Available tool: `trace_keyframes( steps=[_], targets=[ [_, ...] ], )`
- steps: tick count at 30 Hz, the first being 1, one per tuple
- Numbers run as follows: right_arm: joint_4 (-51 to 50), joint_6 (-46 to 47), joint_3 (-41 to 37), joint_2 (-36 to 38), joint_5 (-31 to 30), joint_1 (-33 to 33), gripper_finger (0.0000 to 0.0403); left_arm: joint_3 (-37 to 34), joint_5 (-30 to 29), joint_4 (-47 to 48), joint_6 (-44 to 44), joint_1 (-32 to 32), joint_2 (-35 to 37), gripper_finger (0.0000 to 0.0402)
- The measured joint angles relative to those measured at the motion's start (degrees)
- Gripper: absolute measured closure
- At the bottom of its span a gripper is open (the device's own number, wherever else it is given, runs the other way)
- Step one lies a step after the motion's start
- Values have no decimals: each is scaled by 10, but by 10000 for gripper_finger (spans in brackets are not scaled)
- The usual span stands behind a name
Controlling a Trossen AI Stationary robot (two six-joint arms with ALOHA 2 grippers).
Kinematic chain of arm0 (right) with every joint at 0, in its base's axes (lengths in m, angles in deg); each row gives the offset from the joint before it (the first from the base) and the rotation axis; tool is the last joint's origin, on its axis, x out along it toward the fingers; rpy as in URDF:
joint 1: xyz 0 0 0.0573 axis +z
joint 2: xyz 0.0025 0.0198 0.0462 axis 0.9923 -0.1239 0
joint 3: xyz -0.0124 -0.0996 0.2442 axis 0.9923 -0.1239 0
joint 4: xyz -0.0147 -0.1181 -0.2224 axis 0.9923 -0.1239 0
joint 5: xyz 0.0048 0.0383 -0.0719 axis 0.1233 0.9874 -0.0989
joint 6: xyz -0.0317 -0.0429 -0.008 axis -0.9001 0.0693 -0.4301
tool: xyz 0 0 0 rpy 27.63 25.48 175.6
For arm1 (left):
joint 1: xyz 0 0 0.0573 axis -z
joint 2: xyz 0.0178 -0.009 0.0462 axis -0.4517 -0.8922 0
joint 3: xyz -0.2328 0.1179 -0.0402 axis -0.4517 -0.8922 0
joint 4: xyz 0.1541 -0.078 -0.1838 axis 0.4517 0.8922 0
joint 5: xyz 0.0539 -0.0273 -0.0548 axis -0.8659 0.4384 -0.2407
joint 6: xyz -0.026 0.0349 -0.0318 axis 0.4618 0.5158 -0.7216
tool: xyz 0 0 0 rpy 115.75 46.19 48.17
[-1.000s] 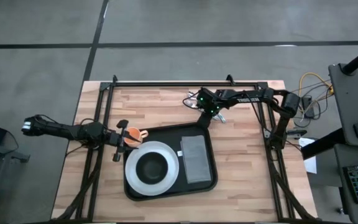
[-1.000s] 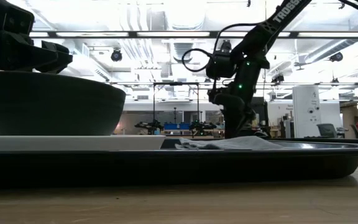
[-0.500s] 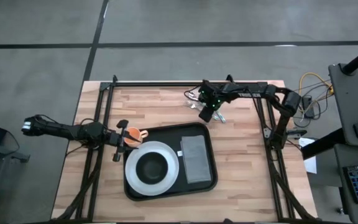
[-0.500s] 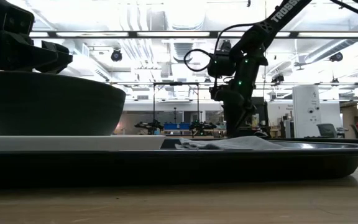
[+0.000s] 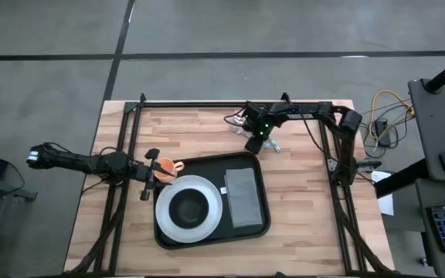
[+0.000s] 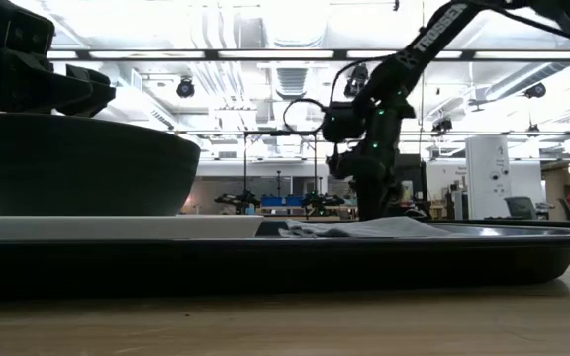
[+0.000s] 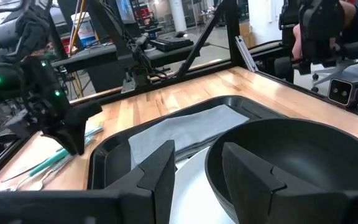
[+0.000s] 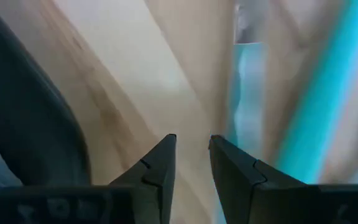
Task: Set up tray
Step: Put the green patterned fork on the gray napkin
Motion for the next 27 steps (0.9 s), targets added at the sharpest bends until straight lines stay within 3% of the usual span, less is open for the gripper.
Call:
trace_keyframes(
  steps=[6, 14, 27],
  targets=[
    [-40, -5, 52, -47, 1, 0, 327, 0, 0, 0, 0, 0, 0, 285],
    [-91, -18, 97, -45, -9, 4, 342, 0, 0, 0, 0, 0, -7, 285],
    [-101, -39, 136, -33, -19, 7, 321, 0, 0, 0, 0, 0, -6, 285]
  ],
)
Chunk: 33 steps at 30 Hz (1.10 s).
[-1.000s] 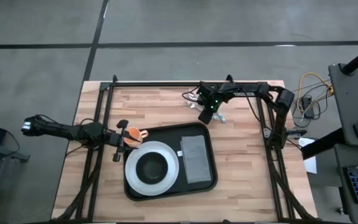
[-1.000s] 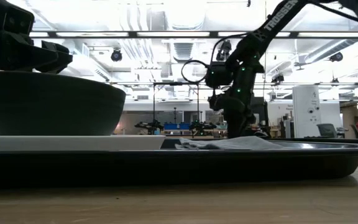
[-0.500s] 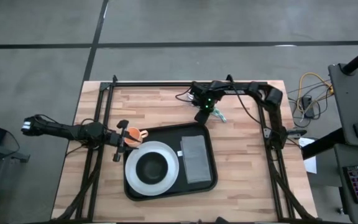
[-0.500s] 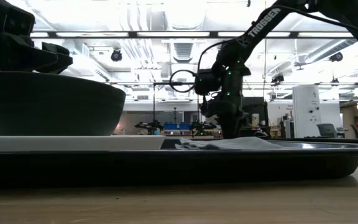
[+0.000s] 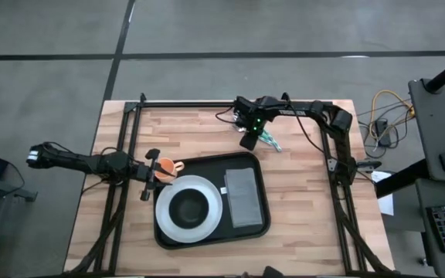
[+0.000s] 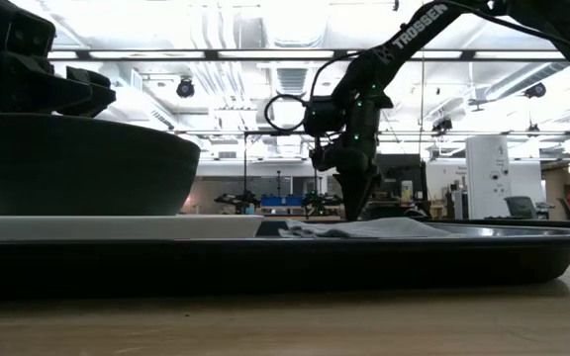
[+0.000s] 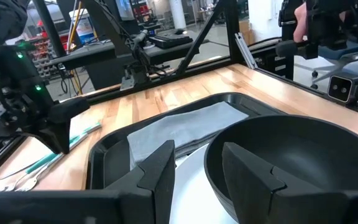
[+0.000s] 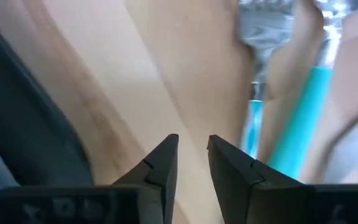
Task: Set up tray
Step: Put the green patterned fork on the gray napkin
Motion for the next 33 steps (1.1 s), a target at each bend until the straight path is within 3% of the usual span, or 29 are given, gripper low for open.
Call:
trace_keyframes(
  steps=[15, 33],
  targets=[
    [-12, -20, 11, 1, -43, -7, 264, 0, 0, 0, 0, 0, 0, 285],
    [-31, -25, 1, -1, -15, -31, 273, 0, 0, 0, 0, 0, 0, 285]
  ],
)
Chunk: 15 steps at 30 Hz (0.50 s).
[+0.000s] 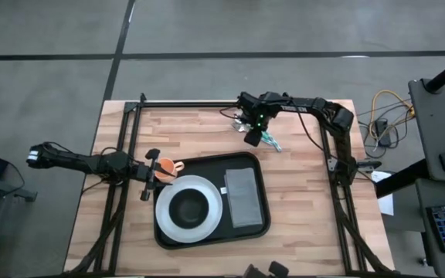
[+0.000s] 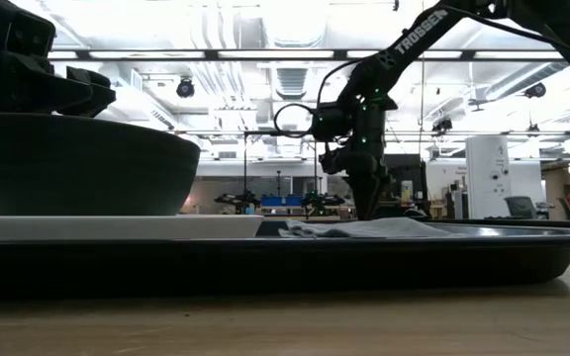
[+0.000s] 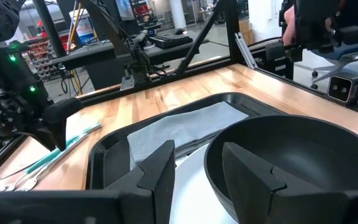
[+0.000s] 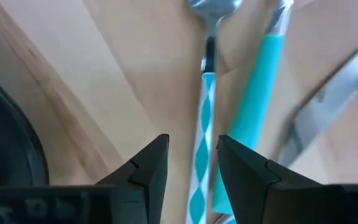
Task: Set up tray
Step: Put the green patterned fork on the gray napkin
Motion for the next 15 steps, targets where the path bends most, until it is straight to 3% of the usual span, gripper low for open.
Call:
trace_keyframes(
  steps=[15],
  targets=[
    [-26, -6, 5, -52, 12, -3, 287, 0, 0, 0, 0, 0, 0, 285]
  ],
)
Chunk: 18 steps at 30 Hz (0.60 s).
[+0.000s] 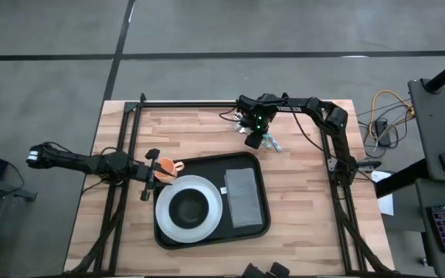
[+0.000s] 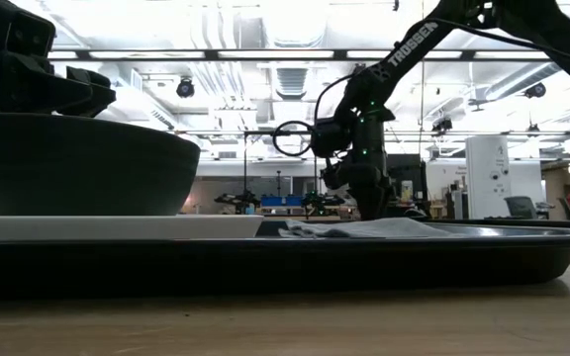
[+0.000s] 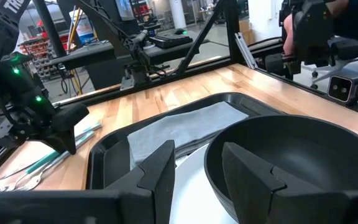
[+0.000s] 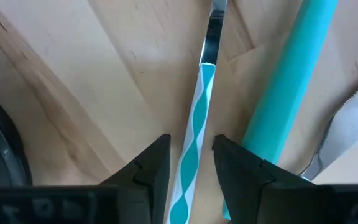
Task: Set up tray
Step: Put the green patterned fork on the gray napkin
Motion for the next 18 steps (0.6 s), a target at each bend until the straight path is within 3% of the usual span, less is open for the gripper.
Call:
trace_keyframes(
  steps=[18],
  targets=[
    [0, -24, -2, -1, -23, 1, 384, 0, 0, 0, 0, 0, 0, 285]
  ],
)
